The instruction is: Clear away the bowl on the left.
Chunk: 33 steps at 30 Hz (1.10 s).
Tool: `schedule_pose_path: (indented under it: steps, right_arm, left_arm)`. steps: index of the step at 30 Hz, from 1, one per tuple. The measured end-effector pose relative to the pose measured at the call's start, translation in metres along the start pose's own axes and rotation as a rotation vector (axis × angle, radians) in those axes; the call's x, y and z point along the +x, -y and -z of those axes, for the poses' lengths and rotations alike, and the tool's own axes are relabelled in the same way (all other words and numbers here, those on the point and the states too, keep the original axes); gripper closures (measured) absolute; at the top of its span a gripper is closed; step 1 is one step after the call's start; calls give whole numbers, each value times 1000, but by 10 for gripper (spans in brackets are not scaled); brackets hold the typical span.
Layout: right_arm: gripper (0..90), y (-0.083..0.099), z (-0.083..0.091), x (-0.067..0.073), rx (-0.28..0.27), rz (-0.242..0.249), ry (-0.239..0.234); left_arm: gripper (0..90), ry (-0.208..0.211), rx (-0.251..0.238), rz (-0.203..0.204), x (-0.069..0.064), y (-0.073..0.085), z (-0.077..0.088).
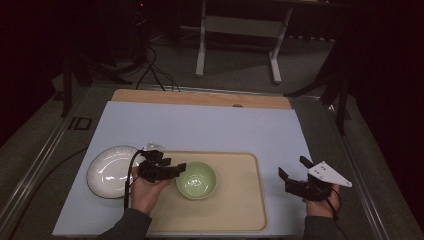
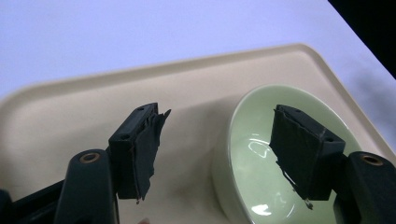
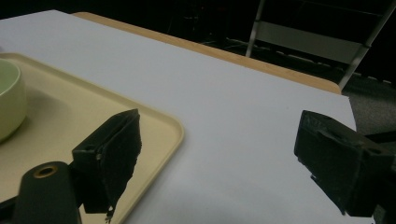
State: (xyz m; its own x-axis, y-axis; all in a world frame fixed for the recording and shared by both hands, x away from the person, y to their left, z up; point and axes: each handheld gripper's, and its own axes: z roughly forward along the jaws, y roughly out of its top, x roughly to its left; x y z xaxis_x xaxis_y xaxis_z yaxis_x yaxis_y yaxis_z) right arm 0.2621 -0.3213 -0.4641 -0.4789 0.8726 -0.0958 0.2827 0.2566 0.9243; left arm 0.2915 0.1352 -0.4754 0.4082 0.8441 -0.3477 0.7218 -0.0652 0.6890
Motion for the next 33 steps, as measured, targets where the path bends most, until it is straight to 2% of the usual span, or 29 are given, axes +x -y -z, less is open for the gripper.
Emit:
schedule_pose_path:
  steps: [5,11,15,23,28,33]
  right_arm:
    - [143,0,0,0,-1,-1,1]
    - [142,0,0,0,-3,-1,0]
    - [142,0,1,-1,-3,-1,0]
    - [143,0,1,-1,-5,-6,3]
    - [143,0,2,-1,-2,-9,3]
    - [142,1,3,-1,-5,-15,5]
  left_arm:
    - [341,-27,-27,-33,0,-4,13]
    - [349,-41,-55,-80,5,-7,27]
    - [348,-69,-73,-101,8,-7,33]
    - [334,-111,-167,-150,24,-2,57]
    - [324,-98,-231,-133,38,5,71]
    - [317,-137,-261,-111,50,13,81]
